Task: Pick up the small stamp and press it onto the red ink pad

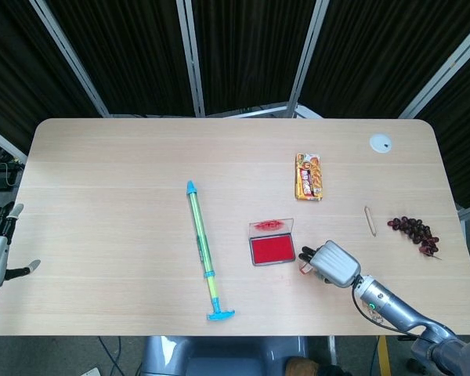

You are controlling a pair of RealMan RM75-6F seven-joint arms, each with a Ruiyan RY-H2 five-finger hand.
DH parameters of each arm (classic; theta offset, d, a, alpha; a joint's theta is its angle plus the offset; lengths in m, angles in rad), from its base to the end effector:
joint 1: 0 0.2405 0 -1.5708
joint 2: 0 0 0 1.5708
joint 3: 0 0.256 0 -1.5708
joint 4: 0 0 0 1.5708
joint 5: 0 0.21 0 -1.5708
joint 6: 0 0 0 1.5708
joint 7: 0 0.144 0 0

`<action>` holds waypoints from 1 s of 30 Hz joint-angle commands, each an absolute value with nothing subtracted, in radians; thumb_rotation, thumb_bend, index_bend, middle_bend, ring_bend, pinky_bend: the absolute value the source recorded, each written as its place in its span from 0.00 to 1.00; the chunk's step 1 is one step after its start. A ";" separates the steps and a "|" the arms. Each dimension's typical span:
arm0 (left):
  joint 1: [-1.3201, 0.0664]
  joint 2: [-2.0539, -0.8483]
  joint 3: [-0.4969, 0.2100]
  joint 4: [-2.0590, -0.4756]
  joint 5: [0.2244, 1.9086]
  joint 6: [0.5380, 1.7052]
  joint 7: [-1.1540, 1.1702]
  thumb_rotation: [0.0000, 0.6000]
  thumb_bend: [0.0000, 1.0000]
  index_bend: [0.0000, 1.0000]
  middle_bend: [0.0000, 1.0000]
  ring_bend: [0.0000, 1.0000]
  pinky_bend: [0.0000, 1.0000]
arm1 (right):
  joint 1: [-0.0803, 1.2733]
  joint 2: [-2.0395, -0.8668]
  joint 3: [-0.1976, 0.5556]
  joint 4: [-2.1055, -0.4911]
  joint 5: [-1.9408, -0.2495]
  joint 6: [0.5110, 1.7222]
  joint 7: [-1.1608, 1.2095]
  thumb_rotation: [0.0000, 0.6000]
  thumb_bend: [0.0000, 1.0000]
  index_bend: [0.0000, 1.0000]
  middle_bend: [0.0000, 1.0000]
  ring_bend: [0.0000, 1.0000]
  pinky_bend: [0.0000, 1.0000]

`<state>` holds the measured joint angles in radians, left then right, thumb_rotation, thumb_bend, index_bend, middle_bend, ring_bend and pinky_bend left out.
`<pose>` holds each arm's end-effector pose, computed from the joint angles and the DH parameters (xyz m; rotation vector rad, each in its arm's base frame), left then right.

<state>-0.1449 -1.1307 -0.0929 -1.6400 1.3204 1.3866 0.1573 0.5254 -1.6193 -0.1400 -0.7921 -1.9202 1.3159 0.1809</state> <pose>-0.3176 0.2067 0.1544 -1.3443 -0.9098 -0.7506 -0.2815 -0.2794 -0.0034 2.2455 -0.4365 0.9228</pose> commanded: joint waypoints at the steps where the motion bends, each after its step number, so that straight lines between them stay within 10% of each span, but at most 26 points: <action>1: -0.145 -1.133 -0.093 -1.639 1.320 1.389 0.161 1.00 0.00 0.00 0.00 0.00 0.00 | 0.528 -1.630 -0.148 -0.778 -1.917 1.318 0.187 1.00 0.28 0.40 0.41 0.80 0.96; 30: -0.151 -1.140 -0.095 -1.633 1.305 1.379 0.168 1.00 0.00 0.00 0.00 0.00 0.00 | 0.544 -1.658 -0.161 -0.760 -1.874 1.355 0.244 1.00 0.42 0.54 0.55 0.80 0.96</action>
<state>-0.1514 -1.1396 -0.0947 -1.6336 1.3051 1.3787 0.1684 0.5399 -1.6652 -0.1679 -0.7473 -1.8792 1.3466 0.2370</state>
